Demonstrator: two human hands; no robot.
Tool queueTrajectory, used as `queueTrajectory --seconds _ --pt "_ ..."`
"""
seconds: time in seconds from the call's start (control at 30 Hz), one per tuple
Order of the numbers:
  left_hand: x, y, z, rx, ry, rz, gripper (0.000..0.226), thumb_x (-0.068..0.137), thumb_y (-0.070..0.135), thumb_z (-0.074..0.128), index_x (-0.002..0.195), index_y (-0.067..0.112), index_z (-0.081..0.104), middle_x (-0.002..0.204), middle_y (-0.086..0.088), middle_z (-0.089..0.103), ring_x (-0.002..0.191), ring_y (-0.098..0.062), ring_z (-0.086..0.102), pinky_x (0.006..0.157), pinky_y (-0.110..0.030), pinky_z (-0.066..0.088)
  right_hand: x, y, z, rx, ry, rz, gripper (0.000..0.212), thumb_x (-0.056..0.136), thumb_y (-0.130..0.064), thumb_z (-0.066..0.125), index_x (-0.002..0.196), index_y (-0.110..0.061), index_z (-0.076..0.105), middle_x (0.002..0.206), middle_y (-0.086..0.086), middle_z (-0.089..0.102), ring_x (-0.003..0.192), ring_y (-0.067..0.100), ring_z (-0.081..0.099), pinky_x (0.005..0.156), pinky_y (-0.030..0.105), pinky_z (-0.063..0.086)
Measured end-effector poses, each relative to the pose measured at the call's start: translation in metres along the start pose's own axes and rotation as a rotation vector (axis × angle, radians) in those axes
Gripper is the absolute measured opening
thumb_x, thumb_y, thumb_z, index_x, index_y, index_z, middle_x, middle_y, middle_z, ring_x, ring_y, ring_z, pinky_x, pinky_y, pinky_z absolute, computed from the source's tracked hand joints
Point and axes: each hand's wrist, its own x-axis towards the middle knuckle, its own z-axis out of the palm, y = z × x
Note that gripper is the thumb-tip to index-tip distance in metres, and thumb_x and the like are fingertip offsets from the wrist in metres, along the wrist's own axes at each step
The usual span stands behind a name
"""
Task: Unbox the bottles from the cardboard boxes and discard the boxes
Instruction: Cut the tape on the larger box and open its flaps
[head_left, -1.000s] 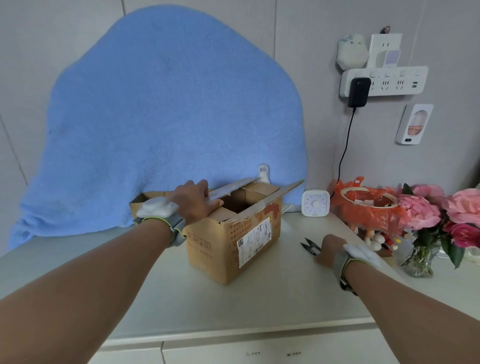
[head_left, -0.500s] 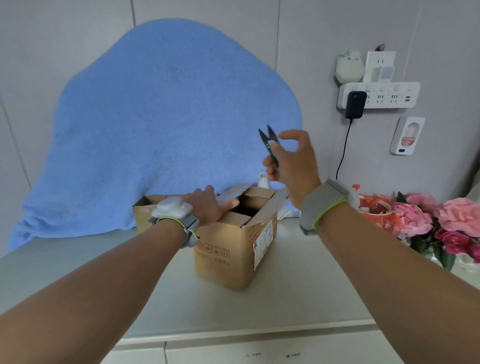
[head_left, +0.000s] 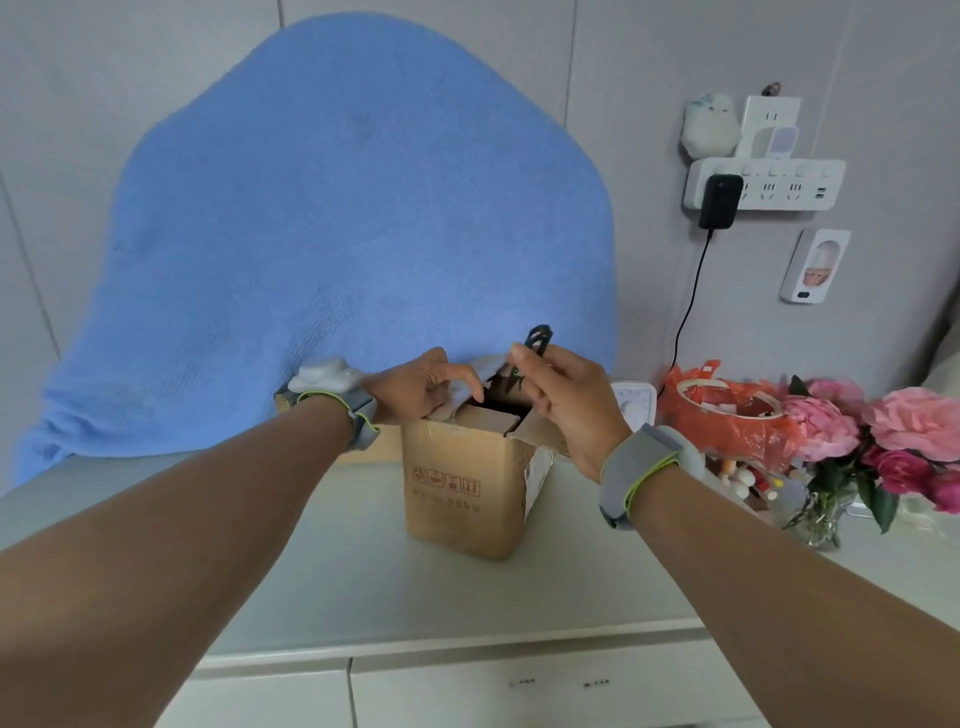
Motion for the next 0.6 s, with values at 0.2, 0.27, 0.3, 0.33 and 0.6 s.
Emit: queueTrajectory --seconds 0.2,0.27,0.3,0.33,0.6 --pt "0.0032 -0.001 0.0017 -0.024 0.013 0.051 0.047 0.096 -0.002 0.035 0.113 0.034 0.06 0.09 -0.019 0.048 0.069 -0.013 0.042 0.063 -0.021 0.035 -0.0079 0.01 0.0025 -0.018 0.064 0.02 0.03 0.095 -0.021 0.054 0.074 -0.006 0.069 0.06 0.005 0.063 0.047 0.008 0.041 0.053 0.019 0.036" --pt "0.0028 -0.0009 0.0009 -0.023 0.034 0.06 0.044 0.098 0.0 0.034 0.112 0.033 0.059 0.094 -0.024 0.051 0.071 -0.015 0.043 0.065 -0.021 0.035 -0.0075 0.0105 0.0021 -0.026 0.055 0.022 0.025 0.093 -0.017 0.054 0.085 -0.004 0.074 0.068 0.011 0.068 0.047 0.005 0.045 0.05 0.016 0.039" --pt "0.0024 -0.001 0.0011 -0.024 0.043 0.063 0.043 0.098 0.0 0.034 0.111 0.033 0.059 0.095 -0.027 0.053 0.072 -0.017 0.043 0.065 -0.022 0.035 -0.0073 0.0105 0.0024 -0.05 0.055 0.016 0.025 0.093 -0.017 0.054 0.085 -0.005 0.075 0.068 0.01 0.07 0.046 0.003 0.046 0.049 0.014 0.04" --pt "0.002 -0.0011 0.0009 -0.026 0.049 0.065 0.043 0.099 0.0 0.033 0.11 0.033 0.059 0.096 -0.029 0.055 0.072 -0.02 0.044 0.064 -0.022 0.035 -0.0074 0.0106 0.0033 -0.086 0.053 0.006 0.024 0.093 -0.018 0.055 0.084 -0.008 0.076 0.069 0.007 0.072 0.046 0.0 0.048 0.049 0.011 0.041" --pt "0.0006 -0.0009 0.0012 -0.058 0.071 0.078 0.045 0.096 -0.002 0.034 0.106 0.036 0.056 0.092 -0.035 0.056 0.069 -0.023 0.043 0.062 -0.028 0.035 -0.0105 0.0079 0.0098 -0.193 -0.004 0.001 0.023 0.09 -0.024 0.057 0.083 -0.015 0.077 0.07 -0.002 0.076 0.051 -0.001 0.052 0.053 0.008 0.045"
